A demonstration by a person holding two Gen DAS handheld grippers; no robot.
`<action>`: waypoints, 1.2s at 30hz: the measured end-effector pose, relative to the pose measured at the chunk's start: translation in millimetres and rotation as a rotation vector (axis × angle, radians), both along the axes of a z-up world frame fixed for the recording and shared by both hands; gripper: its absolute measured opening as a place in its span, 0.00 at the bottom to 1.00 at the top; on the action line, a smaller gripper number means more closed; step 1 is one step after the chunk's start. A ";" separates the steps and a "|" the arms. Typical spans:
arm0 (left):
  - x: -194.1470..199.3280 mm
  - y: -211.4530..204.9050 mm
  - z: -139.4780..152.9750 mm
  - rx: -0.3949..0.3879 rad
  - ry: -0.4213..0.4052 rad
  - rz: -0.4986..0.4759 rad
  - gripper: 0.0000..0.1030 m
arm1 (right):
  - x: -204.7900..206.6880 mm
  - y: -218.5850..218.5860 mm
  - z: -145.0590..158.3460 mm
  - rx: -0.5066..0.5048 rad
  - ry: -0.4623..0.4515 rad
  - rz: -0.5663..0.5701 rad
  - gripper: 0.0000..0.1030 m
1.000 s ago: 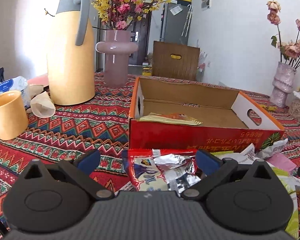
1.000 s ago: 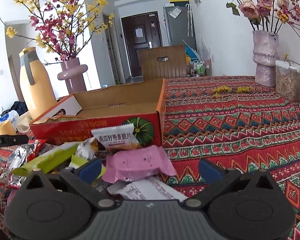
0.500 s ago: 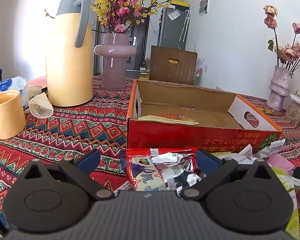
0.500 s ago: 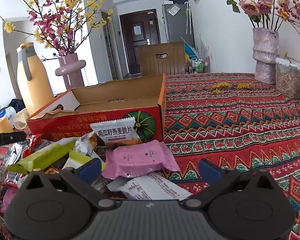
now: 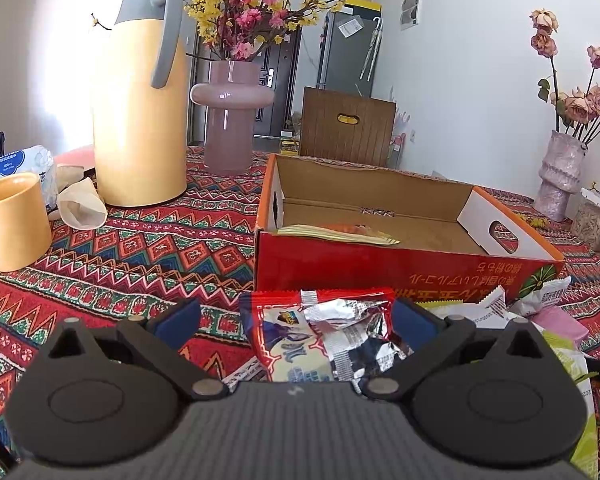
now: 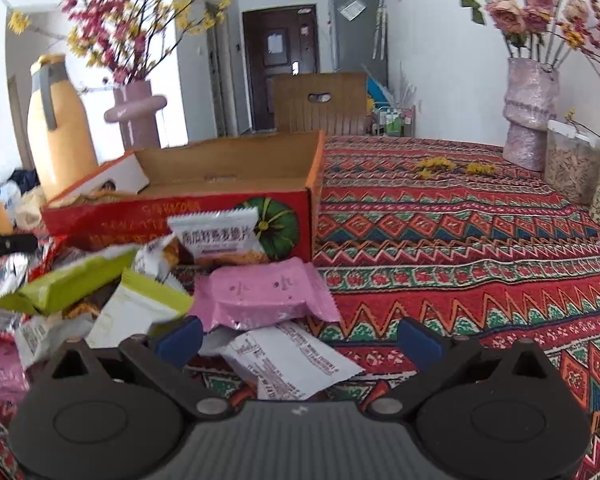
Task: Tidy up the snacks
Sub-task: 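Move both tools back to the snack pile in front of the box, then grasp the silver-and-red bag with the left tool while the right tool grasps a white packet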
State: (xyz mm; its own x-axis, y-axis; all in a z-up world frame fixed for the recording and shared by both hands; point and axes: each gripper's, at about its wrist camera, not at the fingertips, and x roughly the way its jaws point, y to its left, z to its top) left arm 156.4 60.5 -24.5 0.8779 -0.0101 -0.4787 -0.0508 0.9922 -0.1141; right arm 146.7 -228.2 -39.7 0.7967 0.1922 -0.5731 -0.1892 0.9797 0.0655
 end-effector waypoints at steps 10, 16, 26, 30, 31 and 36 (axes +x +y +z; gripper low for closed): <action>0.0 -0.2 -0.5 -0.002 0.002 0.001 1.00 | 22.0 4.5 -10.4 -0.082 0.091 0.053 1.00; 0.0 -0.3 -0.7 -0.004 0.003 0.001 1.00 | 27.4 4.7 -10.7 -0.060 0.109 0.076 1.00; 0.6 0.1 -1.1 -0.008 0.006 0.001 1.00 | 8.9 7.9 -6.1 -0.049 0.074 0.133 0.63; 0.4 0.0 -0.9 -0.009 0.005 0.001 1.00 | -4.2 4.3 -4.9 -0.039 0.058 0.128 0.41; 0.4 0.0 -0.9 -0.009 0.006 0.002 1.00 | -7.2 3.7 -5.4 -0.039 0.054 0.120 0.41; 1.7 0.9 -1.1 -0.012 0.021 0.002 1.00 | -20.7 -0.9 -5.0 -0.030 0.024 0.075 0.38</action>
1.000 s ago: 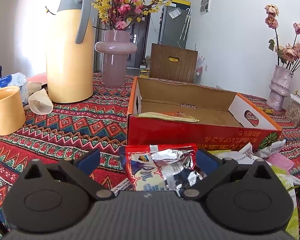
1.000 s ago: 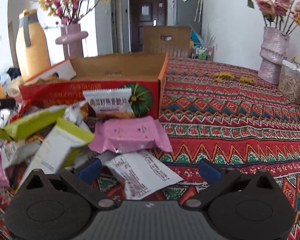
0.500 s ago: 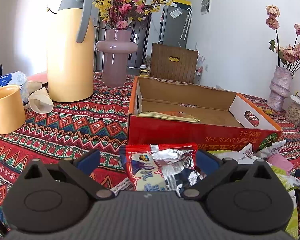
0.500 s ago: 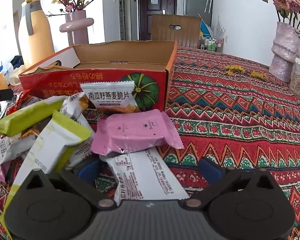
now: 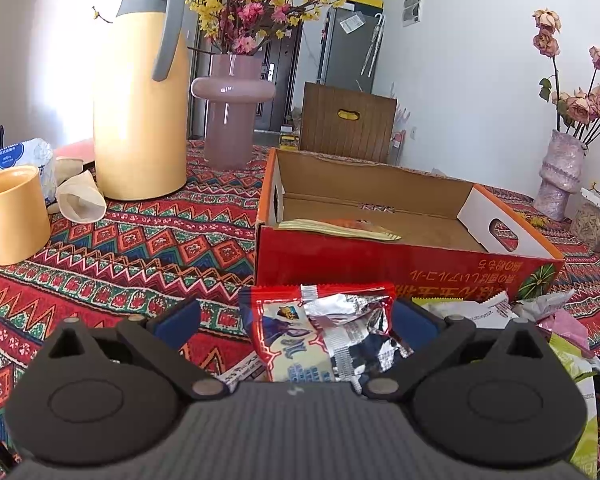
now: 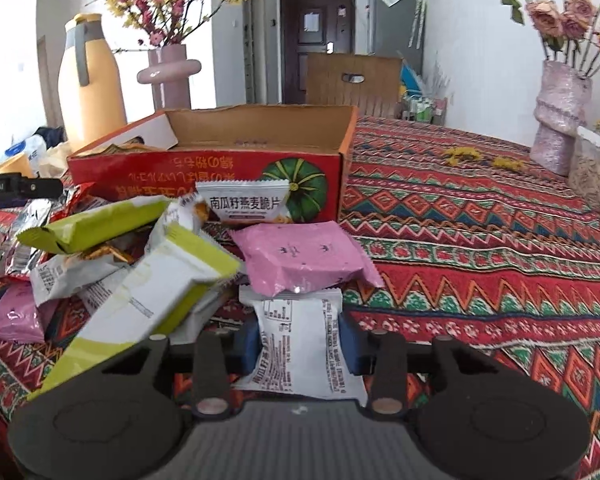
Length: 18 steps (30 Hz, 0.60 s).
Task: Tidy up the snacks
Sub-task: 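Grasp the silver-and-red bag with the left tool while the right tool grasps a white packet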
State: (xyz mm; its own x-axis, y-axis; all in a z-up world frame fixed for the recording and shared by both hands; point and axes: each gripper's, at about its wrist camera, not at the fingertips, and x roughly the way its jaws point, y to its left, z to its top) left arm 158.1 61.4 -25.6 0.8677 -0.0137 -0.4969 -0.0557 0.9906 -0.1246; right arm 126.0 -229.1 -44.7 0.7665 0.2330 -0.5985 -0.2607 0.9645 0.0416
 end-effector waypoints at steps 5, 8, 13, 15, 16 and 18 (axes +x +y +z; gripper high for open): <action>1.4 0.5 4.5 -0.007 0.048 -0.020 1.00 | -9.9 -3.5 3.0 -0.001 -0.031 -0.029 0.38; 0.6 -3.8 10.7 0.003 0.074 -0.031 1.00 | -15.0 -2.7 6.2 0.002 -0.057 -0.036 0.38; 2.5 -10.1 20.8 0.023 0.134 -0.034 1.00 | -22.5 -3.0 11.9 0.022 -0.094 -0.034 0.38; 3.6 -15.4 20.9 0.056 0.161 -0.026 1.00 | -25.4 -4.0 14.1 0.031 -0.108 -0.032 0.38; 4.5 -19.2 20.3 0.077 0.178 -0.019 1.00 | -26.8 -4.7 14.5 0.037 -0.113 -0.031 0.38; 5.8 -23.1 18.3 0.089 0.203 -0.014 1.00 | -28.2 -5.4 15.3 0.047 -0.119 -0.028 0.38</action>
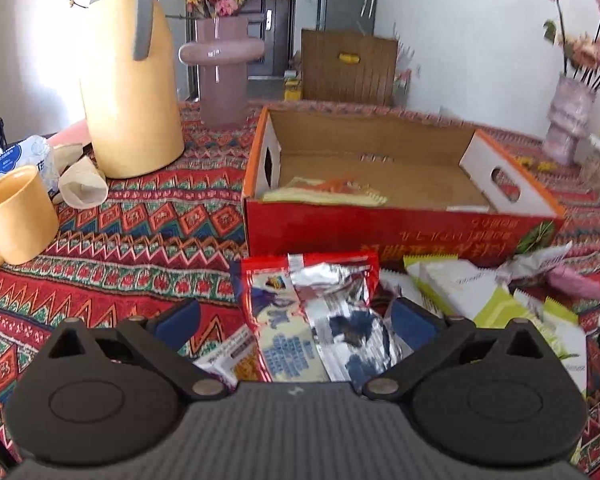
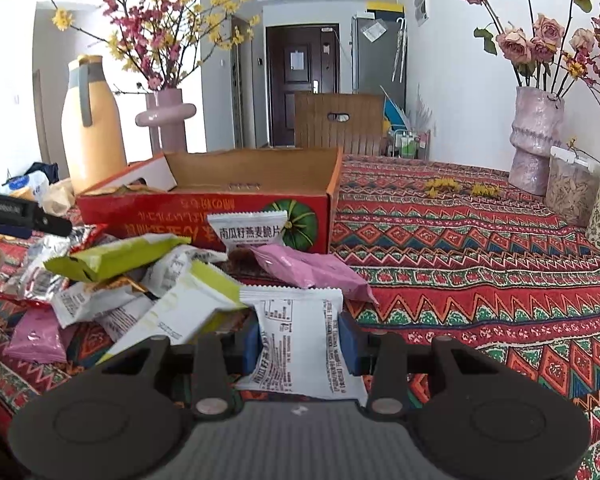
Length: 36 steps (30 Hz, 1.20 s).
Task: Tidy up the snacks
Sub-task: 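Grasp the silver-and-red bag with the left tool while the right tool grasps a white packet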
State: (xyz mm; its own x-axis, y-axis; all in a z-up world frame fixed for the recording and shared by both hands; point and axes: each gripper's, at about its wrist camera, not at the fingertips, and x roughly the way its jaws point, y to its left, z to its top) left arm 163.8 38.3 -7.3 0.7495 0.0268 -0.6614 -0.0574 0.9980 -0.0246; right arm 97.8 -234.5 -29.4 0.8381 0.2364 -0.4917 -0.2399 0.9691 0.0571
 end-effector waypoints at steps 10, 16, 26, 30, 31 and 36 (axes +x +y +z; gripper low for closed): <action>9.9 -9.4 -11.1 -0.010 0.110 0.068 1.00 | -14.4 -4.6 1.9 0.038 -0.030 0.009 0.38; 11.2 -10.8 -15.7 -0.022 0.144 0.097 1.00 | -18.0 -6.9 1.3 0.046 -0.042 0.001 0.38; 8.4 -14.3 -15.9 -0.022 0.136 0.098 0.76 | -19.5 -6.1 -1.6 0.072 -0.043 -0.004 0.38; 3.6 -12.9 -15.3 -0.024 0.128 0.098 0.70 | -21.6 -7.5 -2.6 0.084 -0.039 -0.006 0.38; 2.5 -12.1 -14.8 -0.026 0.126 0.095 0.69 | -22.2 -7.8 -2.9 0.087 -0.039 -0.007 0.38; -3.3 -7.9 -9.5 -0.033 0.107 0.099 0.66 | -24.6 -7.3 -1.6 0.091 -0.043 -0.006 0.38</action>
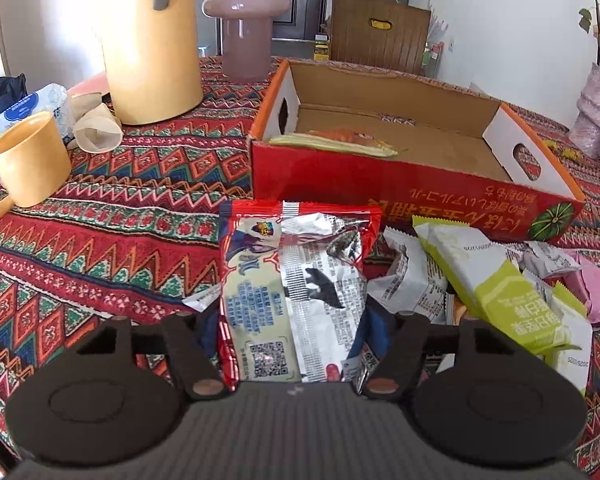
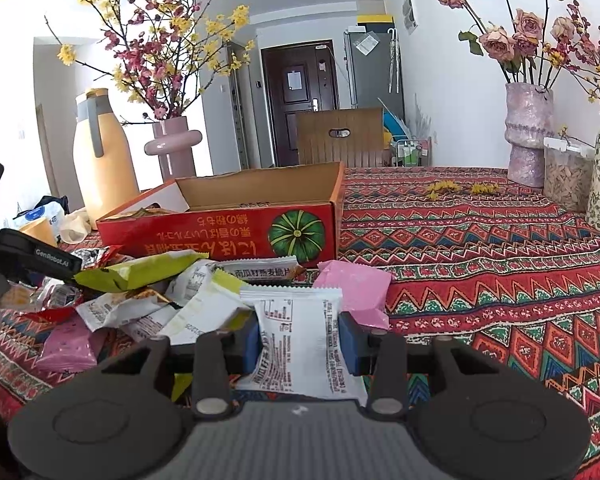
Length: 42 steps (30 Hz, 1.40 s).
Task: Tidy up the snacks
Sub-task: 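Grasp the silver-and-red bag with the left tool while the right tool grasps a white packet, then lift both held packets over the cardboard box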
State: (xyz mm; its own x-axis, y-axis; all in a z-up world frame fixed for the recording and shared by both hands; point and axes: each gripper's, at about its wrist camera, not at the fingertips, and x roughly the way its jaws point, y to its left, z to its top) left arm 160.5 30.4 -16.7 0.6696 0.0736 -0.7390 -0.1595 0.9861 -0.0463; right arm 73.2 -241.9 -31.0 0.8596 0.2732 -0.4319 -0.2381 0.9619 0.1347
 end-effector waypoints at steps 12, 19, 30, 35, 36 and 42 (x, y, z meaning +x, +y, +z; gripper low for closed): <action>-23.8 10.1 36.4 -0.021 -0.114 -0.015 0.66 | 2.5 12.8 18.7 -0.002 -0.056 0.015 0.38; -18.9 12.9 66.3 -0.037 -0.193 -0.022 0.66 | 18.1 27.3 39.0 -0.022 -0.111 0.036 0.38; 23.9 -0.2 96.2 -0.028 -0.271 -0.034 0.66 | 72.3 50.7 75.0 -0.022 -0.187 0.049 0.38; 47.5 -5.0 102.9 -0.027 -0.293 -0.028 0.66 | 105.1 61.3 85.3 -0.016 -0.197 0.046 0.38; 51.7 -5.7 103.1 -0.027 -0.298 -0.029 0.66 | 111.3 62.9 86.3 -0.017 -0.196 0.044 0.38; 88.8 -9.5 96.0 -0.030 -0.288 -0.018 0.66 | 153.0 72.9 89.4 -0.024 -0.180 0.025 0.38</action>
